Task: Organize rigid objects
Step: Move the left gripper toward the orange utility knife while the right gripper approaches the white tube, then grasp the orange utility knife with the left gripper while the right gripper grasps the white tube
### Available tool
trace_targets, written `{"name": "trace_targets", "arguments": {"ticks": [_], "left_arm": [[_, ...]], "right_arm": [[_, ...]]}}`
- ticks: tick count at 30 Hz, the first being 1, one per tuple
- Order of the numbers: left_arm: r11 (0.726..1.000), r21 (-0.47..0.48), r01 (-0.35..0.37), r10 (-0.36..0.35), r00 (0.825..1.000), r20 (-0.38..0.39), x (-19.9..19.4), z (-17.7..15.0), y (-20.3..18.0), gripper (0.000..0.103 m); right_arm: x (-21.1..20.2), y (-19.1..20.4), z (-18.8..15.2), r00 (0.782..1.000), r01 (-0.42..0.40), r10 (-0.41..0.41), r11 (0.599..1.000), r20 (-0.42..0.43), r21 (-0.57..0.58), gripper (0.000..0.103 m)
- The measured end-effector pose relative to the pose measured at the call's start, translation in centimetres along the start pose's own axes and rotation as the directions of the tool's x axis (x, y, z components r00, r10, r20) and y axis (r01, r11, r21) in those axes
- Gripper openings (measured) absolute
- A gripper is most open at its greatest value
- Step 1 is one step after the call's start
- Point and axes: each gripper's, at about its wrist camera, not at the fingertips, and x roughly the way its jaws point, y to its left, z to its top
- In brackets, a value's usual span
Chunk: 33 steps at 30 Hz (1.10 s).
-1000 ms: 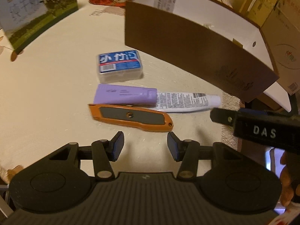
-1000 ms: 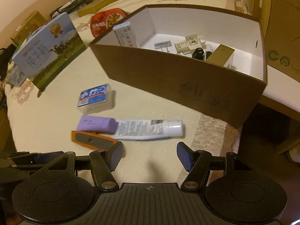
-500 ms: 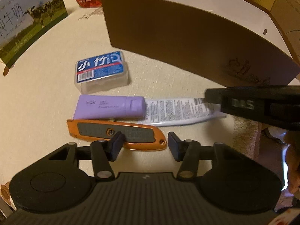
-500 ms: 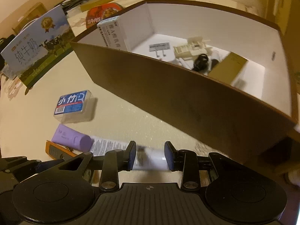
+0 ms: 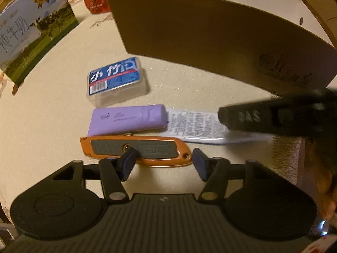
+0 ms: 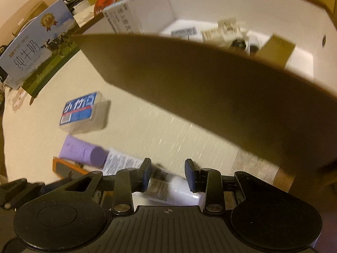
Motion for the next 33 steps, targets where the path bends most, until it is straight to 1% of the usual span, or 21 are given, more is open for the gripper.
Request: {"name": "trace_targets", "arguments": {"ticks": [3,7,12,16,18,19,20,23,24,26,28,29,30,33], "left_arm": [[0.999,-0.033,0.009,-0.009,1.0,-0.023,-0.1,-0.3,1.2,0.06],[1.0,-0.02,-0.017,0.016,0.999,-0.032,-0.6,-1.6,2.8,0.06],[0.998,-0.026,-0.052,0.05,0.997,-0.06,-1.3,-3.6,5.7,0.06],[0.993,-0.053,-0.11,0.105,0.991,-0.087,-1.8,-5.1,8.5,0.06],[0.99,-0.069,-0.126,0.119,0.988,-0.096,-1.9,-5.8,9.8,0.06],[0.988,-0.073,-0.133,0.125,0.987,-0.102,-1.8,-6.0,10.4,0.058],[0.988,-0.074,-0.139,0.131,0.986,-0.101,-1.9,-6.2,10.8,0.052],[0.991,-0.077,-0.111,0.104,0.991,-0.084,-2.5,-6.3,11.6,0.051],[0.993,-0.082,-0.081,0.075,0.994,-0.077,-2.8,-6.1,11.7,0.051],[0.995,-0.096,-0.034,0.028,0.998,-0.058,-3.4,-5.6,11.8,0.052],[0.994,-0.106,0.011,-0.015,0.999,-0.036,-3.7,-4.9,11.5,0.052],[0.994,-0.109,0.025,-0.029,0.999,-0.031,-3.6,-4.6,11.3,0.053],[0.994,-0.109,0.031,-0.034,0.999,-0.028,-3.2,-4.3,11.1,0.053],[0.995,-0.097,0.017,-0.021,0.999,-0.04,-1.7,-3.3,10.3,0.053]], "right_arm": [[-0.6,0.2,-1.0,1.0,-0.006,0.006,1.0,-0.008,0.025,0.032],[-1.4,0.4,-2.5,0.999,-0.028,0.031,0.996,-0.033,0.083,0.032],[-2.1,1.7,-4.2,0.997,-0.049,0.055,0.994,-0.059,0.098,0.032],[-2.5,3.2,-5.5,0.993,-0.075,0.08,0.995,-0.091,0.063,0.032],[-2.4,4.2,-6.2,0.989,-0.084,0.087,0.996,-0.117,0.031,0.032],[-2.5,4.6,-6.4,0.99,-0.08,0.081,0.997,-0.116,0.013,0.032],[-2.5,5.1,-6.8,0.99,-0.075,0.074,0.997,-0.118,-0.006,0.032],[-2.5,6.1,-7.3,0.992,-0.041,0.034,0.998,-0.122,-0.056,0.032],[-2.4,6.3,-7.3,0.992,-0.034,0.026,0.997,-0.123,-0.066,0.033],[-2.2,6.4,-7.4,0.992,-0.036,0.026,0.996,-0.123,-0.076,0.037],[-1.9,6.5,-7.4,0.993,-0.039,0.03,0.996,-0.116,-0.079,0.046],[-1.7,6.6,-7.4,0.993,-0.038,0.028,0.996,-0.114,-0.085,0.046],[-1.6,6.7,-7.5,0.994,-0.032,0.021,0.994,-0.107,-0.101,0.046],[-1.3,7.1,-7.5,0.996,-0.015,0.001,0.988,-0.091,-0.156,0.046]]}}
